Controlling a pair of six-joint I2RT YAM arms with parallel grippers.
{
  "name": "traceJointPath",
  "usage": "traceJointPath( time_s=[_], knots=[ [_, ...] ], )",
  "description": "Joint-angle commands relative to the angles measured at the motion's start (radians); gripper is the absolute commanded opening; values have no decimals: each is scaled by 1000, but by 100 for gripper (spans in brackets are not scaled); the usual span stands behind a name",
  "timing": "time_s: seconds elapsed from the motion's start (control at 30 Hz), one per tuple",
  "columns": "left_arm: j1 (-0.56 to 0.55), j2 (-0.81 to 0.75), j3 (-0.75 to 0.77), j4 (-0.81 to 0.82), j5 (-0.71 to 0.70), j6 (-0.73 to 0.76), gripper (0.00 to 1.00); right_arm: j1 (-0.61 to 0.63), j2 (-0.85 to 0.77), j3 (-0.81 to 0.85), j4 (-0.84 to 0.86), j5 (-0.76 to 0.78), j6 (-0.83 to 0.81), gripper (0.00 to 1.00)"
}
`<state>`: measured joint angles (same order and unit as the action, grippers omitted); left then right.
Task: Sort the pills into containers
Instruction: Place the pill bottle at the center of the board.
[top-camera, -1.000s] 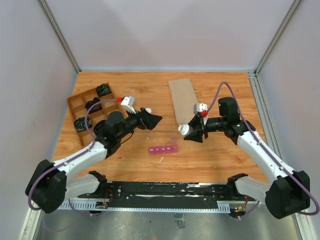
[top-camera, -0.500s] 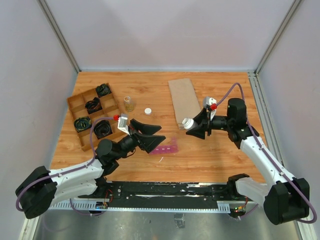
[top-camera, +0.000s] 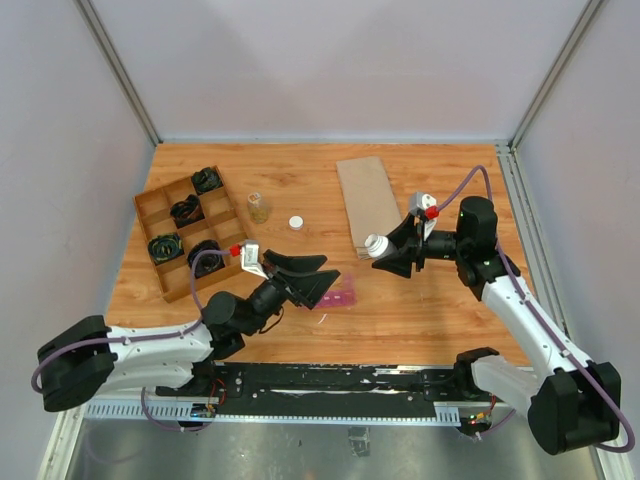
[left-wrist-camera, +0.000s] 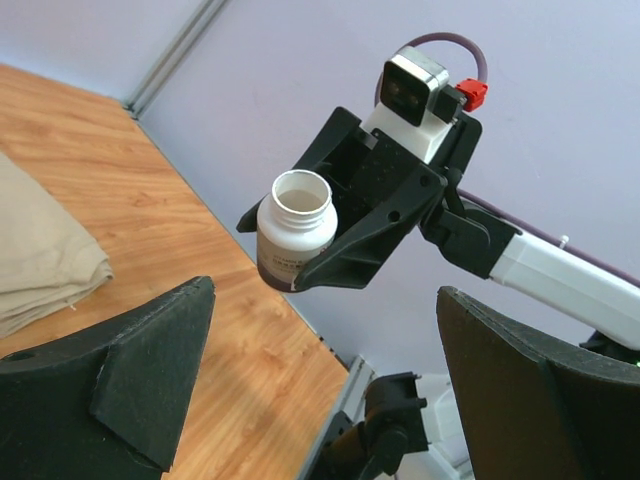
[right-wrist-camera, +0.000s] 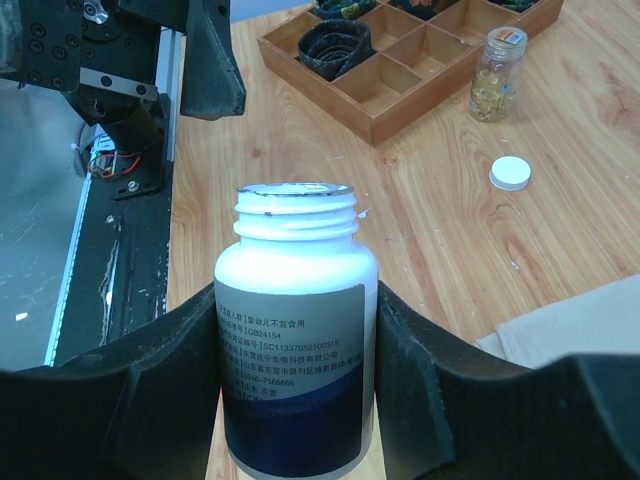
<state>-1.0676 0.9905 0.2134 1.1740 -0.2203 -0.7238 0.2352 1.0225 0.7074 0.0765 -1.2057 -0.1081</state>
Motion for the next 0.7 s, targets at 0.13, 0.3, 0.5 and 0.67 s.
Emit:
traceJointPath(
  time_s=[0.13,0.3,0.5,0.67],
  knots=[
    [-102,98,100,101,-258,117,97,-13,-34,-11,41,-32,20,3],
    [-151,187,141,171,-332,146,97,-14,-36,-13,46,-35,24,3],
    [-161,299,229,140,-418,103,96,-14,-40,-14,48,-36,22,3],
    [-163,365,330,17,-448,-2,94,-14,-41,-15,46,-35,18,3]
  ],
)
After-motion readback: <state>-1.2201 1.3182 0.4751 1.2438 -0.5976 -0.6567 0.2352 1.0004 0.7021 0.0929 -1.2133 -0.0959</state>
